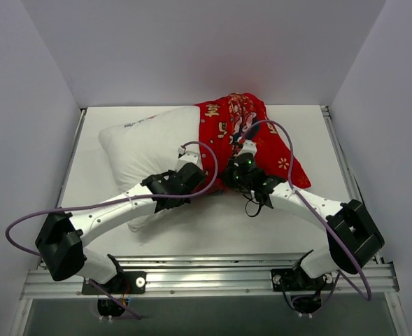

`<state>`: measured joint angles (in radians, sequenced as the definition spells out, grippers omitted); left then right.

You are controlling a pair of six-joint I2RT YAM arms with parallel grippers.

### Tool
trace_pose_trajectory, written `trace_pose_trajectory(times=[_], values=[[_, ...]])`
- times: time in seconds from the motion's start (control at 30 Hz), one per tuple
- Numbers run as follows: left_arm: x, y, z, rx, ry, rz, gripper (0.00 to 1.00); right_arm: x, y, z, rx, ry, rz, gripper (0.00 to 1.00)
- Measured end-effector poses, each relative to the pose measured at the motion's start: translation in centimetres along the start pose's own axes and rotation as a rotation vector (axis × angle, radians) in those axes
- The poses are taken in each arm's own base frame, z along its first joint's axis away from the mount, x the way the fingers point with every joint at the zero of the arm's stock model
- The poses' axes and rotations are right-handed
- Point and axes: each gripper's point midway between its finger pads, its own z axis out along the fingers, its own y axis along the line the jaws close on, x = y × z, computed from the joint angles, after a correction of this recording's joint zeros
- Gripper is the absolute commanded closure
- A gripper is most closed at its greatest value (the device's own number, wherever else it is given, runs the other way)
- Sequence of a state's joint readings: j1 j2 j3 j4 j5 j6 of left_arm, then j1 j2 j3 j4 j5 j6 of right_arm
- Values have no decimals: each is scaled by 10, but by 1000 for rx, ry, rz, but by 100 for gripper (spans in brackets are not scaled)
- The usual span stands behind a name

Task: Remove the pillowcase from the pillow

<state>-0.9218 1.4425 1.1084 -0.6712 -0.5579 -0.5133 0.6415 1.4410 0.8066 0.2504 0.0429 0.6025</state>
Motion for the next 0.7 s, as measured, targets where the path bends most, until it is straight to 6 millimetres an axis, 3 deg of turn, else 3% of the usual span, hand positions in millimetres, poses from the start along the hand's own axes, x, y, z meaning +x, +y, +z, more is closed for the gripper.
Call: trace_pose_trajectory(times=[0.1, 0.17, 0.27, 0.4, 0.5, 0.6, 0.7], values=[[-17, 4, -8, 13, -9, -29, 98, -17, -9, -1, 43, -16, 16, 100], [-33, 12, -14, 21, -27, -67, 98, -40, -30, -3, 91, -43, 57, 100], [-65, 29, -28, 42, -81, -138, 98, -89, -80, -14, 188, -114, 161, 100], [-106, 57, -53, 61, -164, -214, 98, -158, -140, -43, 289, -234, 291, 100], [-121, 76, -68, 62, -189, -238, 98, -186, -155, -62, 304, -269, 357, 100], [-129, 94, -76, 53, -186, -246, 98, -201, -162, -74, 311, -286, 405, 100], [-135, 128, -85, -7, -176, -267, 98, -216, -177, -89, 356, -299, 447, 100]])
